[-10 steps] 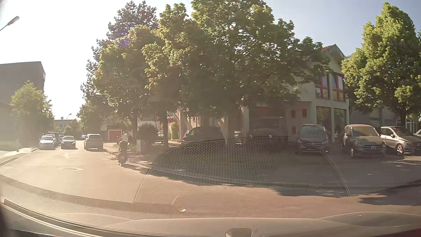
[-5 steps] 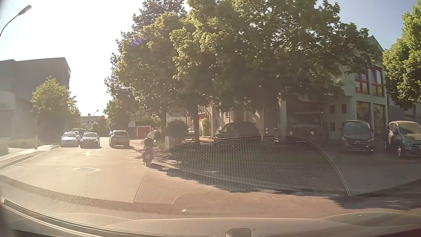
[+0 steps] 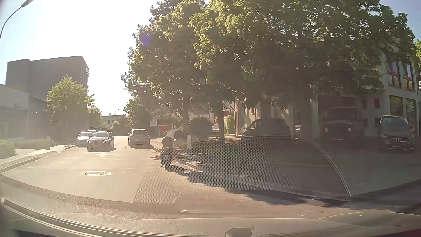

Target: Follow the waypoints while adhering to traffic rules and regulations

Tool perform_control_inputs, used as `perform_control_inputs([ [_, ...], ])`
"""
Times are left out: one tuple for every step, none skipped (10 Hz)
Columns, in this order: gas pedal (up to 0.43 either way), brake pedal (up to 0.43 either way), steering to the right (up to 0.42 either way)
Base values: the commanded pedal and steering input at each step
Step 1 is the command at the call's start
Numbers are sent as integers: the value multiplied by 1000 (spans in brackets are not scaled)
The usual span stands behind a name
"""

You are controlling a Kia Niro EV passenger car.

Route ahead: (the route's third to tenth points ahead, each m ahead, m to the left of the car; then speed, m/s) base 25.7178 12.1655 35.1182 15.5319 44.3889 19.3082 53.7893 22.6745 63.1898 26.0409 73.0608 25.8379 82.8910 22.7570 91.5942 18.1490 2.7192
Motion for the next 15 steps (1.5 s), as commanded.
perform_control_inputs([
  [0,189,-269],
  [0,177,-270],
  [0,165,-275],
  [0,165,-276],
  [0,165,-278],
  [0,165,-279],
  [0,165,-279],
  [0,165,-279],
  [0,165,-279],
  [0,165,-279],
  [0,165,-279],
  [0,165,-279],
  [0,165,-279],
  [0,165,-279],
  [0,159,-279],
])
